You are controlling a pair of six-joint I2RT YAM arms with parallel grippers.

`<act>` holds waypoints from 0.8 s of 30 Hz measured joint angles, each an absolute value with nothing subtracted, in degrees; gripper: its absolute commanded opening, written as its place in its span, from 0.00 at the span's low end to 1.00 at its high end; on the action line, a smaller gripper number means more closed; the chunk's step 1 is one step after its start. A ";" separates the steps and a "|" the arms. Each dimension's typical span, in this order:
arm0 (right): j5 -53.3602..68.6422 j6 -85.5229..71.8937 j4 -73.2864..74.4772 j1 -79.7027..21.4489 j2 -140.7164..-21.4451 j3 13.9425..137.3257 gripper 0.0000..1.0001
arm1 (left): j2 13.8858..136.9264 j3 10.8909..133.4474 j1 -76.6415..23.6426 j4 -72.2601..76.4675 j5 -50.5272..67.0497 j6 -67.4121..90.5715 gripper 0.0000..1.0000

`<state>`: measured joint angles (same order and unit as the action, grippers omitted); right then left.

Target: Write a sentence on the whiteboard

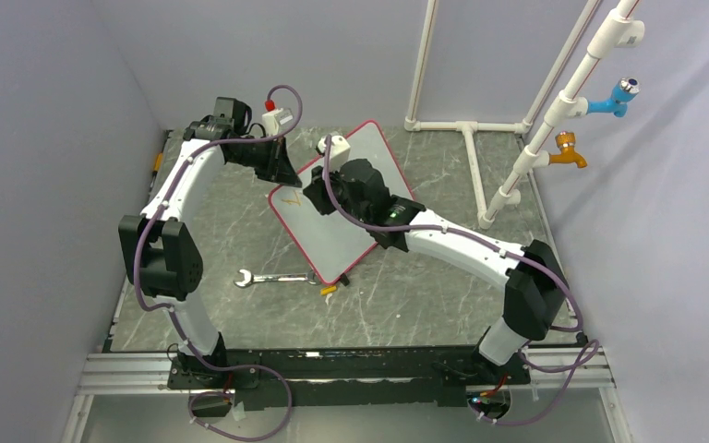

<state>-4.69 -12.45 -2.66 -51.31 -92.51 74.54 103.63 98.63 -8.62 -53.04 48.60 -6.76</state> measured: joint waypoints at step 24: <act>-6.00 -12.23 -2.92 -51.31 -94.87 79.00 0.00 | 103.44 98.63 -8.78 -53.06 48.12 -6.81 0.00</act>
<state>-6.00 -12.23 -2.92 -51.31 -94.87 79.00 103.44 98.63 -8.78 -53.06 48.12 -6.81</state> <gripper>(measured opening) 0.133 0.044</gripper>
